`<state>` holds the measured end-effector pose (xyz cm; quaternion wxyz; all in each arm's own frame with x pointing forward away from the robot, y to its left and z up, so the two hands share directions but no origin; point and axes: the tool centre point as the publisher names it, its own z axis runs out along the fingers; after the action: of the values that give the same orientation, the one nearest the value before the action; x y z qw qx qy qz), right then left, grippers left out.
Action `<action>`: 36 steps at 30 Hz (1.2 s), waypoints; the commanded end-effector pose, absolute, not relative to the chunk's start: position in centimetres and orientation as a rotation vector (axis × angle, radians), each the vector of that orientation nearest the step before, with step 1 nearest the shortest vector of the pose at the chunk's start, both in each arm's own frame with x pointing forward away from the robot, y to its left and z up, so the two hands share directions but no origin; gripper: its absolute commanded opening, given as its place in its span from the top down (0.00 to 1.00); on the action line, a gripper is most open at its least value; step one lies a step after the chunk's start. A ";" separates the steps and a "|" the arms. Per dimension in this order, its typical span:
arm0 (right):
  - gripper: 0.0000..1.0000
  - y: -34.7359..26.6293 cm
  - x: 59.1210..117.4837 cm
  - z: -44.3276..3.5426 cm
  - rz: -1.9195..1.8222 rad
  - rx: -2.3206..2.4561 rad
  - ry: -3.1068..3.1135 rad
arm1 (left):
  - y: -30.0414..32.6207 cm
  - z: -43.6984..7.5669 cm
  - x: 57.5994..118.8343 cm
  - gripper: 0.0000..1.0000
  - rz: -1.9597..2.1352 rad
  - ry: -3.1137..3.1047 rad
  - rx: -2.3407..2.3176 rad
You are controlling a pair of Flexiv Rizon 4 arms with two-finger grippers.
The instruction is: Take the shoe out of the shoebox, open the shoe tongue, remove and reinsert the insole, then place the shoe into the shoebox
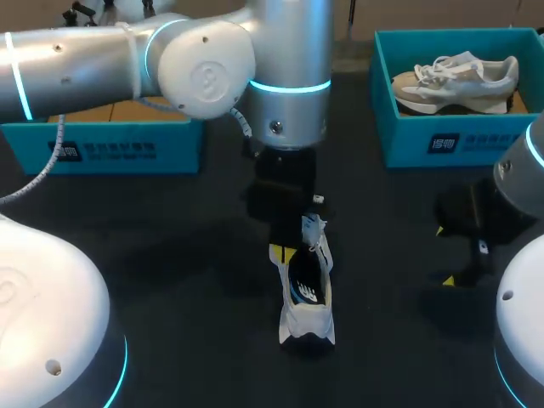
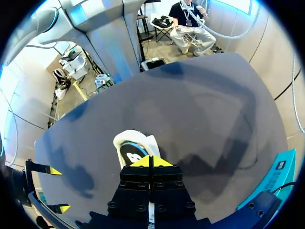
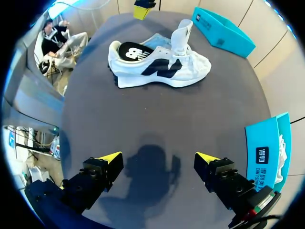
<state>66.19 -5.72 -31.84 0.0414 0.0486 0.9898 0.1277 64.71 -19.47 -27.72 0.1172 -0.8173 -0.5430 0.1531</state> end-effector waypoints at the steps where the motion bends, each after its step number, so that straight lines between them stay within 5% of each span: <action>1: 0.00 -5.8 66.0 -31.8 0.390 0.148 3.028 | -19.4 -27.6 64.7 1.00 0.445 -1.589 -2.394; 36: 0.00 -5.8 66.0 -31.8 0.390 0.148 3.028 | -20.1 -34.4 62.5 1.00 0.421 -1.424 -2.555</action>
<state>66.18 -5.73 -31.84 0.0414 0.0487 0.9898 0.1277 62.50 -20.09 -34.04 0.0974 -0.8610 -0.4792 0.1397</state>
